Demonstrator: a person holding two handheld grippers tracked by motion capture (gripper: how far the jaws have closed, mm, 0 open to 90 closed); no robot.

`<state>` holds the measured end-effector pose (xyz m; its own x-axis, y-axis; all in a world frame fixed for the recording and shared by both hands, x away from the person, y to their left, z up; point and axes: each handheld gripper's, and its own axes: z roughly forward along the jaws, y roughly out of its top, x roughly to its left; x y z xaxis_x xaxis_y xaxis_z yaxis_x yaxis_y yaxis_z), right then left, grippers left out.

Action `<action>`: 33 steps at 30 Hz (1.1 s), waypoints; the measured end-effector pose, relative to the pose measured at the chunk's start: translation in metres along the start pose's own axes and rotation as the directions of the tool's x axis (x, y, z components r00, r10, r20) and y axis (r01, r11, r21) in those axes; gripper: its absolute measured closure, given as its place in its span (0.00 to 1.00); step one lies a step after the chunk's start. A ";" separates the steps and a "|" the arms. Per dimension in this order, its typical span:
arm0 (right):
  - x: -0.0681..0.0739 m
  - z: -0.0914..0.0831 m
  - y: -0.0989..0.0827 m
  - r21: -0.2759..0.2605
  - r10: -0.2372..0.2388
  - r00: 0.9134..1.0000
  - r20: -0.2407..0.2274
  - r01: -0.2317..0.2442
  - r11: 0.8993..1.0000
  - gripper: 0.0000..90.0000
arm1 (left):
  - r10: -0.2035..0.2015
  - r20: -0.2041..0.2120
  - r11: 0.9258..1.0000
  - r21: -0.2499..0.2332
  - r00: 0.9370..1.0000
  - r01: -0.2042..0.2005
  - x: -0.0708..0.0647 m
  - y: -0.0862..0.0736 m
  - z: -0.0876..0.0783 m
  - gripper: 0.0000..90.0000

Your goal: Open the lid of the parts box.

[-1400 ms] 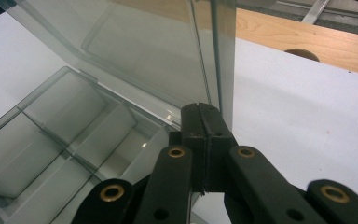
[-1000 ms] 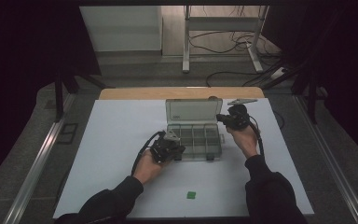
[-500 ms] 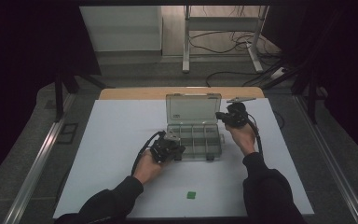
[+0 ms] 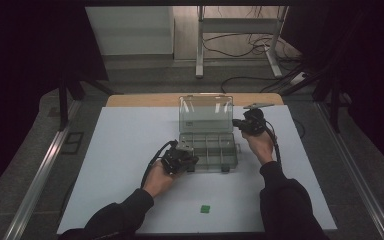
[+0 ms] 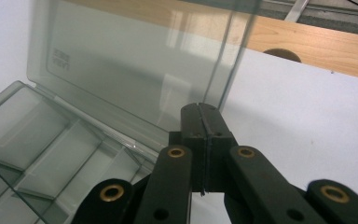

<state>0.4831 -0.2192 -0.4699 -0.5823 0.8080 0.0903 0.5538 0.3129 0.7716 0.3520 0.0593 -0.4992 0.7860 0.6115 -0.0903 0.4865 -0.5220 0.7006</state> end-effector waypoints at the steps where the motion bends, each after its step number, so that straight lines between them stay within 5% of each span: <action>1: 0.000 0.000 0.000 0.001 0.001 1.000 0.001 -0.001 1.000 1.00 | -0.001 0.000 1.000 -0.001 1.000 0.001 0.000 0.000 0.000 0.99; 14: 0.011 -0.007 0.001 0.011 -0.037 0.999 -0.013 0.037 0.999 0.97 | -0.006 -0.010 1.000 -0.001 1.000 0.006 -0.001 0.001 -0.001 0.97; 33: 0.032 -0.026 0.000 0.034 -0.103 0.994 -0.031 0.104 0.994 0.78 | -0.017 -0.017 1.000 -0.019 1.000 0.017 0.002 0.003 -0.018 0.85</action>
<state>0.4487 -0.2070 -0.4506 -0.6546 0.7554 0.0303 0.5103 0.4120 0.7549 0.3481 0.0704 -0.4845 0.7708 0.6306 -0.0901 0.4926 -0.5004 0.7119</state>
